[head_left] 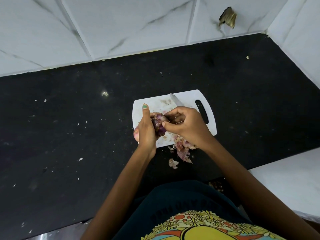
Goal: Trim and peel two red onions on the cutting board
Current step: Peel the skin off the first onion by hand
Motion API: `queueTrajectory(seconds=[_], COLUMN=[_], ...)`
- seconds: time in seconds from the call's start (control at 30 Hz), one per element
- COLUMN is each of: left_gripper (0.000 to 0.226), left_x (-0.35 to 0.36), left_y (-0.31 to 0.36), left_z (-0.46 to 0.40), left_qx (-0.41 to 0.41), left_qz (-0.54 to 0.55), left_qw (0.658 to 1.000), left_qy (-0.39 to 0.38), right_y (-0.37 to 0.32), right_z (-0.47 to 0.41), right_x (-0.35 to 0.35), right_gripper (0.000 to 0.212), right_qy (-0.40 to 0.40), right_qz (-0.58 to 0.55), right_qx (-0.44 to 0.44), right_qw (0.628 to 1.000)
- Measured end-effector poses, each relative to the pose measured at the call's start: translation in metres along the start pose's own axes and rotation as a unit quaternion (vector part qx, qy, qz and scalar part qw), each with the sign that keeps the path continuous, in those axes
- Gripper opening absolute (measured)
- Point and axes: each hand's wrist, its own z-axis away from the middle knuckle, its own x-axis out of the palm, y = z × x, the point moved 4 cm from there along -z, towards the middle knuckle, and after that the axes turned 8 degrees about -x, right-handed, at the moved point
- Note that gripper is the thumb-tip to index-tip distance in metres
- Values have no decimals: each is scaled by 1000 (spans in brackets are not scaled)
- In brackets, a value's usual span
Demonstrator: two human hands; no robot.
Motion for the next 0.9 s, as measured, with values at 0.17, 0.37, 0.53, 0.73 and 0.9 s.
queueTrajectory(seconds=[0.17, 0.37, 0.53, 0.73, 0.9], left_gripper=[58, 55, 56, 64, 59], left_x=[1, -1, -1, -3, -2], left_y=[1, -2, -1, -3, 0], left_z=[0, 1, 0, -2, 0], left_qx=[8, -15, -37, -50, -38], left_qz=[-9, 13, 34, 42, 37], left_qw=[1000, 1000, 999, 998, 999], left_qy=[-3, -2, 1, 7, 7], right_y=[0, 1, 5, 0, 1], right_z=[0, 0, 0, 5, 6], right_x=[2, 0, -2, 5, 4], right_gripper=[23, 14, 14, 23, 23], right_qy=[12, 31, 52, 28, 31], right_qz=[-1, 11, 10, -11, -27], right_qx=[-7, -22, -25, -50, -43], right_qw=[1000, 999, 998, 998, 998])
